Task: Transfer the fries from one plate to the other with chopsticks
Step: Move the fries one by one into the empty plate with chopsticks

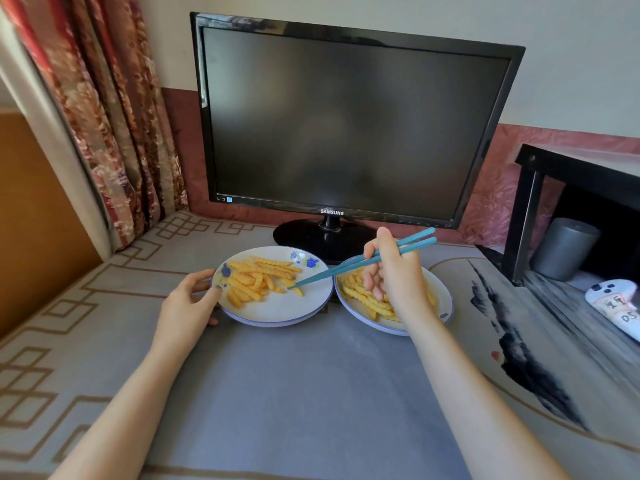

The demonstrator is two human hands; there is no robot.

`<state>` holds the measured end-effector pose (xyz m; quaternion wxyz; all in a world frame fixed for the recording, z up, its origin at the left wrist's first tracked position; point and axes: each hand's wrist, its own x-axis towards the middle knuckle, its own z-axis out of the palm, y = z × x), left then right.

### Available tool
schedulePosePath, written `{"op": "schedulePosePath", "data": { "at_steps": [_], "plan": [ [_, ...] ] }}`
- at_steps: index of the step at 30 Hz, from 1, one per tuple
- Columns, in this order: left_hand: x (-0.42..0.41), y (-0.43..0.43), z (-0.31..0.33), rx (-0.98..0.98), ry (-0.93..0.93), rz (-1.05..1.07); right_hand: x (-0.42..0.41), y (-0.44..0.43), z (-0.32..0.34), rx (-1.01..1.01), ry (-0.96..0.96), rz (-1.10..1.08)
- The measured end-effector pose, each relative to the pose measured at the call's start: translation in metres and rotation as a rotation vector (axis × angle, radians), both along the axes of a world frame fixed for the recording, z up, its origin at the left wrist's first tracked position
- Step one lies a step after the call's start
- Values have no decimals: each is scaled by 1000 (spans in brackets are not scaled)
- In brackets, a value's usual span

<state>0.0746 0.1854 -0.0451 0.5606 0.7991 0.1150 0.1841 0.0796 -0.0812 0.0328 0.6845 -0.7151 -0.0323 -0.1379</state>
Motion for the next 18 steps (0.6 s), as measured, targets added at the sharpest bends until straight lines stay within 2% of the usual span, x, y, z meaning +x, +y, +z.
{"op": "schedulePosePath", "data": {
  "at_steps": [9, 18],
  "plan": [
    [-1, -1, 2, 6, -13, 2, -23, -16, 11, 55, -71, -121],
    [1, 1, -1, 2, -3, -4, -61, -77, 25, 148, -233, -381]
  ]
}}
